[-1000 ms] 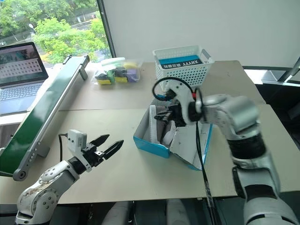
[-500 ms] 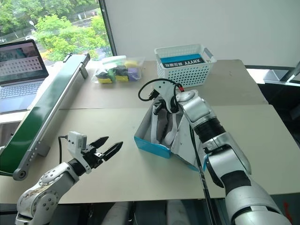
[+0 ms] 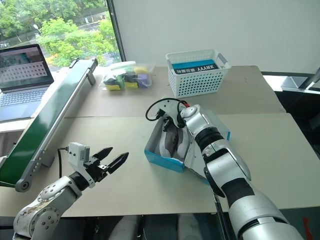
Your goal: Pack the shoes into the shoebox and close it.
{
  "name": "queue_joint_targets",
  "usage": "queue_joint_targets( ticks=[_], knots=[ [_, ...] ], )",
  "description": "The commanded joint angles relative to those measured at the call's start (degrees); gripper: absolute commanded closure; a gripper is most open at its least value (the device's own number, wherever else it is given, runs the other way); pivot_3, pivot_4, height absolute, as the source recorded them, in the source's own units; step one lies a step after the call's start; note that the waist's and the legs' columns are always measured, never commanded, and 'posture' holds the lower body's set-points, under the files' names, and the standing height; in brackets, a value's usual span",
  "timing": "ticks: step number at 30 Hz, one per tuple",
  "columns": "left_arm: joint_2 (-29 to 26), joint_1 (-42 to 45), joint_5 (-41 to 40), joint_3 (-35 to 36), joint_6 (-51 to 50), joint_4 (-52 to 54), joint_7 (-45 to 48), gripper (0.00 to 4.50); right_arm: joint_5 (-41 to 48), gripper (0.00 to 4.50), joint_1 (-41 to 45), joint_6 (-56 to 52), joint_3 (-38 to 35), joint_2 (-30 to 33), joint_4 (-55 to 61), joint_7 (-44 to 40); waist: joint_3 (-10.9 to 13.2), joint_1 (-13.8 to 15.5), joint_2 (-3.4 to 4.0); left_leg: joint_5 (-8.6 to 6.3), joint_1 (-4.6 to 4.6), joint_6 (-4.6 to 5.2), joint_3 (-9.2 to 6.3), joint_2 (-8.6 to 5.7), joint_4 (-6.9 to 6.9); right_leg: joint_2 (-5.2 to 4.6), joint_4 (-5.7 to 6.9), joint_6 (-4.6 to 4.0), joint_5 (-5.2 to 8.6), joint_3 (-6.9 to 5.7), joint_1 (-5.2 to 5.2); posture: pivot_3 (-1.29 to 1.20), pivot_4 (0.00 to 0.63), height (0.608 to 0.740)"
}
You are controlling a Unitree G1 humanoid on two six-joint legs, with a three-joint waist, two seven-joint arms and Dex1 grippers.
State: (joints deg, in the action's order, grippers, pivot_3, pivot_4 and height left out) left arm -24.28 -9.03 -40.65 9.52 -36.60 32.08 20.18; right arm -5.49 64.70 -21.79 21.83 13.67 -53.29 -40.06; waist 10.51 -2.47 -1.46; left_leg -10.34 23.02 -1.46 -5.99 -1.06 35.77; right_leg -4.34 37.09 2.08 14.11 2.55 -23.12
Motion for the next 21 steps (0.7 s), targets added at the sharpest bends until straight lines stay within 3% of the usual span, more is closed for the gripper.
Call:
queue_joint_targets(
  ticks=[1, 8, 11, 16, 21],
  knots=[
    [-0.07, -0.14, -0.58, 0.90, 0.17, 2.53, -0.13, 0.03, 2.38, 4.48, 1.07, -5.99, -4.58, 2.19, 6.36, -2.73, 0.01, 0.04, 0.01, 0.00, 0.02, 0.00, 0.00, 0.00, 0.01, 0.00, 0.01, 0.00, 0.00, 0.00, -0.01, 0.00, 0.150, 0.729],
    [-1.74, 0.03, 0.11, 0.44, 1.32, 2.03, 3.10, 0.03, 21.41, 4.48, -0.23, -35.89, -17.85, 12.07, 42.68, -14.55, 0.23, 0.13, 0.23, 0.01, 0.77, 0.01, -0.05, -0.01, 0.06, -0.02, 0.09, 0.01, -0.01, -0.01, -0.76, 0.00, 0.150, 0.729],
    [-6.34, -0.52, 2.20, -0.42, 2.39, 2.51, 8.39, 0.03, 32.59, 4.48, -3.74, -48.10, -23.28, 15.30, 53.18, -18.73, 0.22, 0.09, 0.21, 0.00, 0.83, 0.01, -0.05, 0.00, 0.04, -0.01, 0.10, 0.00, -0.01, 0.00, -0.84, 0.00, 0.150, 0.729],
    [-14.62, -2.34, 7.35, -1.09, 7.83, 0.10, 17.98, 0.03, 48.47, 4.48, -19.61, -55.98, -27.40, 23.87, 70.90, -27.16, 0.23, 0.34, 0.23, 0.00, 0.78, 0.02, -0.02, 0.00, 0.09, -0.03, 0.04, -0.01, -0.01, -0.04, -0.69, 0.00, 0.150, 0.729],
    [-19.98, -2.67, 11.14, -0.60, 14.52, -6.57, 27.75, 0.03, 53.33, 4.48, -44.95, -51.76, -28.53, 36.68, 84.29, -33.12, 0.25, 1.37, 0.25, -0.01, 0.81, 0.04, 0.02, 0.01, 0.10, -0.05, 0.00, 0.03, 0.05, -0.06, -0.70, 0.00, 0.150, 0.729]
  ],
)
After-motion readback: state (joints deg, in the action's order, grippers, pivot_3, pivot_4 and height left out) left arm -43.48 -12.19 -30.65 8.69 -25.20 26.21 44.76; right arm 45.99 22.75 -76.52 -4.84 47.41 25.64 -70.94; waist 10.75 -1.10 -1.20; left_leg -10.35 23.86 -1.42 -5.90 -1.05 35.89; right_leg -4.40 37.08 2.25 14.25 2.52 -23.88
